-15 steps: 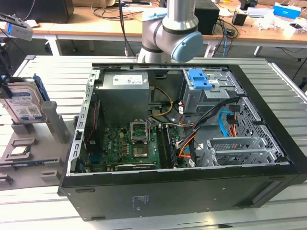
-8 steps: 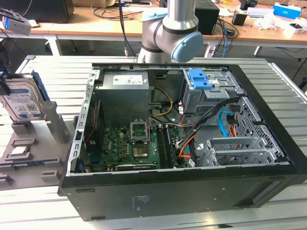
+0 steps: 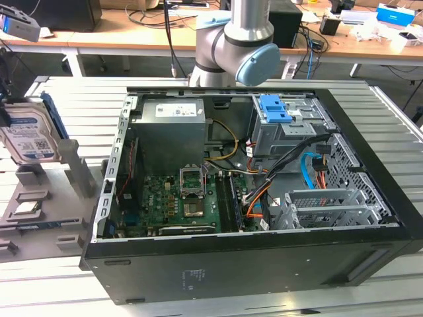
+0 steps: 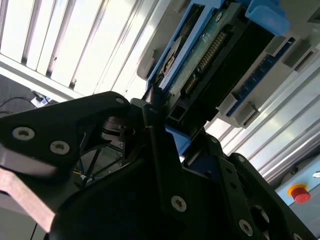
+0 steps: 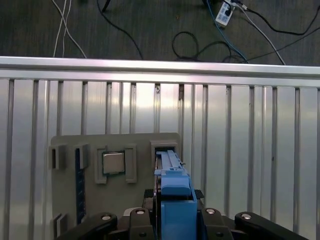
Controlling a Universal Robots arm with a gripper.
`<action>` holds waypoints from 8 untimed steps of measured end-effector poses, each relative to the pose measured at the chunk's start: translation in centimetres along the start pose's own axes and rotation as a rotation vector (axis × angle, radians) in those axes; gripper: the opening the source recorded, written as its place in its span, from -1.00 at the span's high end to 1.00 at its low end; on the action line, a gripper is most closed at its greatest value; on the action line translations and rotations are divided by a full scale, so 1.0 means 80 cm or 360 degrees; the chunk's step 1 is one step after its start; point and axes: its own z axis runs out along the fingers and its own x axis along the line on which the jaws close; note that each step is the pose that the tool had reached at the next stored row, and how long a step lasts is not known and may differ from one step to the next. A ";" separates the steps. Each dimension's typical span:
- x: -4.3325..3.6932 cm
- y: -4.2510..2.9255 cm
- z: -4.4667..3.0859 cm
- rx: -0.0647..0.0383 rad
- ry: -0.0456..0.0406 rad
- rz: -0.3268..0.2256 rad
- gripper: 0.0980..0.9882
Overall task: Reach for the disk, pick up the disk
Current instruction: 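Pick up the disk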
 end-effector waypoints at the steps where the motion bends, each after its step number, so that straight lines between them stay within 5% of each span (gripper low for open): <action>1: 0.000 0.0000 -0.0012 0.0000 0.0000 0.0000 0.39; 8: 0.000 0.0000 -0.0105 0.0000 0.0000 0.0000 0.39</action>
